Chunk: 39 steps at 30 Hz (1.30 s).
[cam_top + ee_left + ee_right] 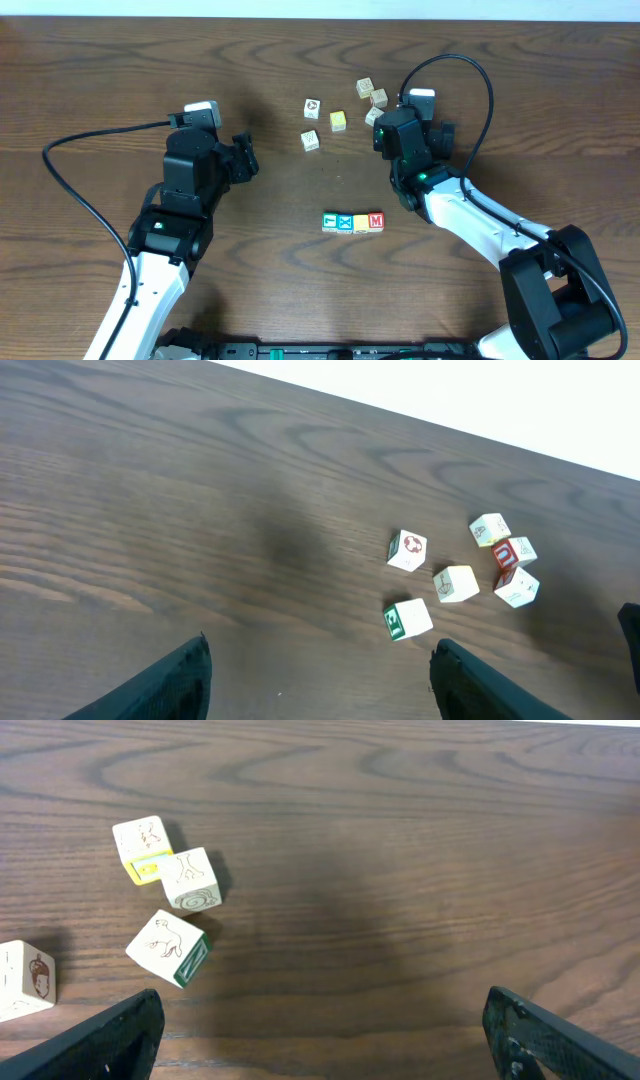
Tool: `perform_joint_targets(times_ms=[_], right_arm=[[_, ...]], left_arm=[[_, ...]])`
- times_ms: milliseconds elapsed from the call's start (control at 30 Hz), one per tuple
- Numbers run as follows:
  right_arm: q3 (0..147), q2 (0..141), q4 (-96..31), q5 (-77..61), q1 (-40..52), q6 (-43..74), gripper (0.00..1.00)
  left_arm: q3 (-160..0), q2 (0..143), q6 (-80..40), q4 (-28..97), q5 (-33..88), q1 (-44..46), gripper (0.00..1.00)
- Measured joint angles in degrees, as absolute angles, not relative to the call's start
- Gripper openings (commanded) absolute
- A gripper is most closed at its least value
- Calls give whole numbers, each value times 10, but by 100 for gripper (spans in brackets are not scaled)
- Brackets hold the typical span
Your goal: Lift 4 blocks
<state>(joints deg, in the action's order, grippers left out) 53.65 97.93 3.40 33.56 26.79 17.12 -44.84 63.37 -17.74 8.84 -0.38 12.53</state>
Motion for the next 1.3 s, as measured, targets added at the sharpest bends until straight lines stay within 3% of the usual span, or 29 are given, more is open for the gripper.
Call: perform_joint_targets(times_ms=[633, 1067, 1300], right_arm=[[536, 979, 33, 340, 268, 171, 99], [536, 979, 32, 342, 268, 171, 99], [536, 979, 32, 342, 268, 171, 99]], left_arm=[[-448, 634, -177, 96, -4, 125, 72], [-448, 629, -178, 11, -9, 125, 72], [-448, 523, -177, 14, -19, 125, 72]])
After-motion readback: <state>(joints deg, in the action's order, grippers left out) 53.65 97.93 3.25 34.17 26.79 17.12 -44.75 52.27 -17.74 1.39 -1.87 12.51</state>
